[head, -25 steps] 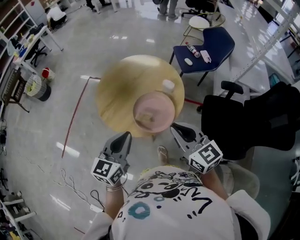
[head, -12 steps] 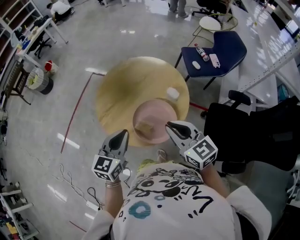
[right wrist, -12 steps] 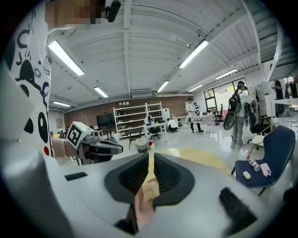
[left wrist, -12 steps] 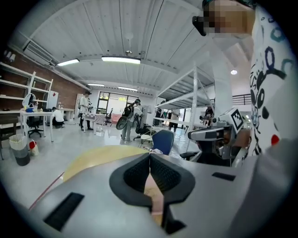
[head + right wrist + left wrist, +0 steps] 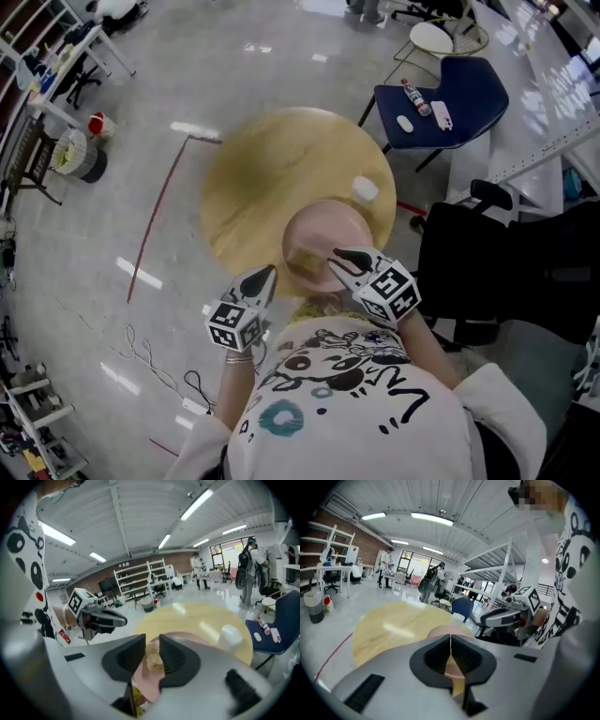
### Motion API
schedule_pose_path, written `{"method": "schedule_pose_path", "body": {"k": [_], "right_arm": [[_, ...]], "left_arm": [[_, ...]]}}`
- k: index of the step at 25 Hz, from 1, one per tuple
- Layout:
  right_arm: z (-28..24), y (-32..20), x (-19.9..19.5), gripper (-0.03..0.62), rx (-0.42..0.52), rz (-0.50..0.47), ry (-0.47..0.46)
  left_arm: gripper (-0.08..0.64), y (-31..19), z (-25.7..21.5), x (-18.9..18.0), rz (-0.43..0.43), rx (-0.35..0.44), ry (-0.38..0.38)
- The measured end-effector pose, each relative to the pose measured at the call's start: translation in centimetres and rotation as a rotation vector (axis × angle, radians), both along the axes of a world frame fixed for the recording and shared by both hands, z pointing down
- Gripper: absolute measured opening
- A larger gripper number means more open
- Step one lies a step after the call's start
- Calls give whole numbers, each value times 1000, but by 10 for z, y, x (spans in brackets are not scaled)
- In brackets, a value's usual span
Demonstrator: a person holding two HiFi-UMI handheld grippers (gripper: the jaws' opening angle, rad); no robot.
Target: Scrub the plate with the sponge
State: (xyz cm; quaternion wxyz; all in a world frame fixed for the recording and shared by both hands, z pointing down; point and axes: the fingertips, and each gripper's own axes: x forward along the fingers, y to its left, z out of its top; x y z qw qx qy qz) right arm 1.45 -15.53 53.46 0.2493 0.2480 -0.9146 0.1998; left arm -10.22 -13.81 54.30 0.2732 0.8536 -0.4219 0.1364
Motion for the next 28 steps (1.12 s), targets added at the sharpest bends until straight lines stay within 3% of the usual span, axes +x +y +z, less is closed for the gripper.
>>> {"method": "schedule_pose_path", "body": {"k": [2,5,13,19,22,26,28], "right_arm": [[26,7,-6,124,-97,-40,76],[45,8,-12,135,-155,-20,118],[109,-15,-25,144,-187,-3,295],[134,5,-33,143,-307,-61,343],[131,8,-30,101,-280,-74,381],[112,-8,-10,81,-218,35,380],[105,-13,1,81,-210,35,390]], "left_arm": [[17,-1,20,-1,29,-81,25],[18,-6,40,-4,59,-152,36],[18,-34,80,-5,148,-224,-10],[18,-49,108,0,178,-252,-100],[19,-55,113,3,184,-265,-108],[35,-57,120,4,177,-306,-123],[138,-56,124,5,161,-338,-121]]}}
